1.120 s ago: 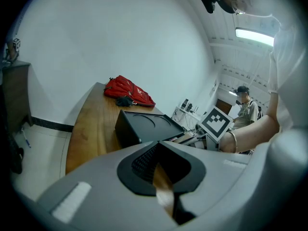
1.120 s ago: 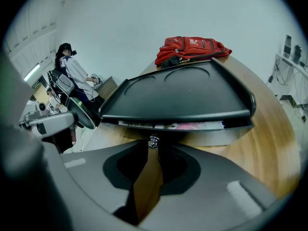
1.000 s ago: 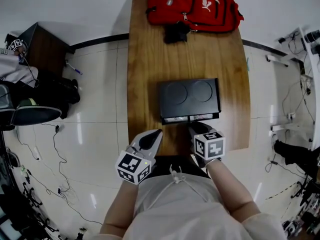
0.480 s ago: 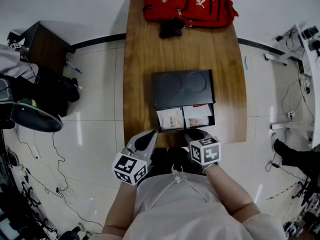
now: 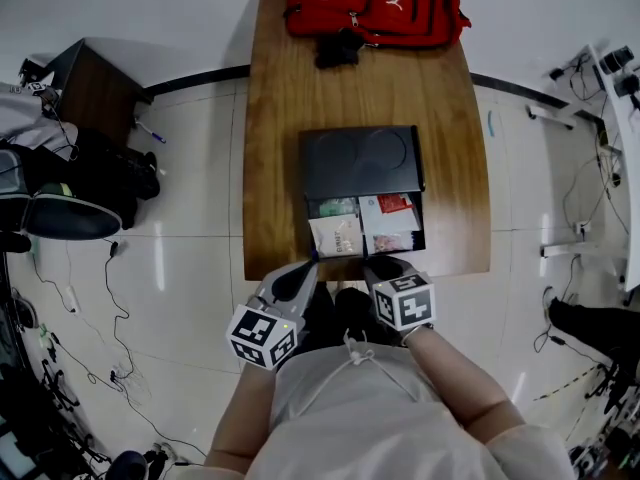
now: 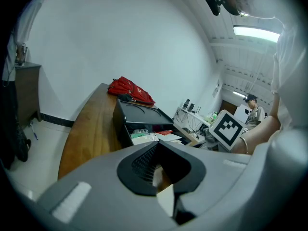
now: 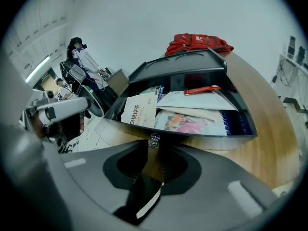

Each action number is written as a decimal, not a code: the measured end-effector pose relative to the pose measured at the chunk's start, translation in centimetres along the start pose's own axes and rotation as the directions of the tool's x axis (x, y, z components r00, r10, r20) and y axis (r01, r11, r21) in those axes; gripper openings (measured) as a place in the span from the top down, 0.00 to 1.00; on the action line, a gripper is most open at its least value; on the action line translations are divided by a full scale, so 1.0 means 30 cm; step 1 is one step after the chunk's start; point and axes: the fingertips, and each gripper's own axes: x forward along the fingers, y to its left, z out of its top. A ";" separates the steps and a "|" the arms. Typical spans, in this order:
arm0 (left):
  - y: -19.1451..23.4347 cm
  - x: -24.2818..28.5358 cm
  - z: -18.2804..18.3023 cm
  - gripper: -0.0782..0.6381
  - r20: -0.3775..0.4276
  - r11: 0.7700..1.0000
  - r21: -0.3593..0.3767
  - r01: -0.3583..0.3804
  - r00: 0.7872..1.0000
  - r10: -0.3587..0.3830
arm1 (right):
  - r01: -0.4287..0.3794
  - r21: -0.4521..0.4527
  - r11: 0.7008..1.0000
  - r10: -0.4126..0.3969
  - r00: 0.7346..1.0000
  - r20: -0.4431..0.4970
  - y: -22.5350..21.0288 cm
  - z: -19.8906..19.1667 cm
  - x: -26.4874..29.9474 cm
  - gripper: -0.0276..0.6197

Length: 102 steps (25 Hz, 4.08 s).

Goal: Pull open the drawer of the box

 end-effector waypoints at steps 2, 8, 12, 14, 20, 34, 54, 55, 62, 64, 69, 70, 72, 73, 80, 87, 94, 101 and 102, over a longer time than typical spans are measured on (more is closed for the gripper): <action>-0.009 -0.008 -0.007 0.88 0.001 1.000 0.003 -0.001 1.000 0.001 | 0.002 0.008 1.000 -0.002 1.000 -0.006 -0.001 -0.012 0.001 0.84; -0.049 -0.007 0.026 0.88 0.025 0.999 0.040 0.005 1.000 -0.006 | -0.022 0.050 0.999 0.018 0.996 0.083 0.026 0.006 -0.063 0.79; -0.105 -0.007 0.123 0.88 0.081 0.995 0.094 0.017 0.996 -0.024 | -0.040 0.025 0.999 0.034 0.979 0.202 0.048 0.119 -0.167 0.87; -0.125 -0.011 0.185 0.88 0.113 0.992 0.124 0.013 0.993 -0.027 | -0.026 -0.012 1.000 0.029 0.955 0.294 0.055 0.213 -0.243 0.92; -0.195 -0.074 0.343 0.88 0.234 0.984 0.177 -0.028 0.972 -0.014 | 0.075 -0.129 0.989 0.007 0.840 0.543 0.059 0.392 -0.492 0.95; -0.265 -0.220 0.340 0.88 0.287 0.980 0.188 -0.060 0.958 0.003 | 0.068 -0.171 0.983 0.052 0.791 0.610 0.116 0.317 -0.611 0.95; -0.522 -0.798 -0.112 0.88 0.296 0.989 0.147 -0.023 0.955 -0.021 | 0.177 -0.283 0.943 0.054 0.756 0.653 0.624 -0.294 -0.859 0.95; -0.548 -0.815 -0.131 0.88 0.291 0.988 0.153 -0.016 0.956 -0.030 | 0.180 -0.279 0.943 0.052 0.751 0.658 0.636 -0.322 -0.877 0.95; -0.694 -0.871 -0.183 0.88 0.290 0.981 0.192 0.004 0.955 -0.061 | 0.203 -0.296 0.933 0.059 0.727 0.684 0.669 -0.421 -0.991 0.95; -0.742 -0.867 -0.176 0.88 0.290 0.979 0.204 0.005 0.955 -0.065 | 0.201 -0.298 0.933 0.061 0.729 0.682 0.657 -0.432 -1.017 0.95; -0.846 -0.837 -0.159 0.88 0.305 0.975 0.222 -0.004 0.950 -0.066 | 0.176 -0.305 0.936 0.075 0.746 0.662 0.611 -0.455 -1.054 0.95; -0.864 -0.830 -0.158 0.88 0.312 0.976 0.219 -0.006 0.948 -0.064 | 0.176 -0.307 0.935 0.074 0.752 0.655 0.601 -0.459 -1.065 0.95; -0.908 -0.820 -0.151 0.88 0.331 0.975 0.220 -0.008 0.941 -0.067 | 0.174 -0.313 0.934 0.081 0.750 0.657 0.582 -0.468 -1.091 0.95; -0.933 -0.819 -0.145 0.88 0.343 0.974 0.227 -0.008 0.936 -0.073 | 0.172 -0.319 0.932 0.091 0.742 0.664 0.574 -0.473 -1.103 0.95; -1.014 -0.793 -0.119 0.88 0.366 0.969 0.245 -0.006 0.926 -0.087 | 0.234 -0.398 0.887 0.115 0.723 0.681 0.548 -0.478 -1.189 0.95; -1.002 -0.794 -0.106 0.88 0.386 0.974 0.227 -0.024 0.920 -0.067 | 0.210 -0.387 0.898 0.125 0.722 0.681 0.540 -0.470 -1.198 0.95; -0.993 -0.789 -0.092 0.88 0.387 0.970 0.241 -0.030 0.919 -0.068 | 0.209 -0.383 0.900 0.131 0.708 0.694 0.541 -0.435 -1.199 0.95; -0.978 -0.775 -0.083 0.88 0.371 0.971 0.240 -0.021 0.926 -0.071 | 0.200 -0.378 0.904 0.133 0.709 0.693 0.539 -0.418 -1.189 0.95; -0.981 -0.772 -0.086 0.88 0.366 0.971 0.240 -0.015 0.927 -0.076 | 0.200 -0.379 0.904 0.134 0.709 0.692 0.539 -0.418 -1.188 0.95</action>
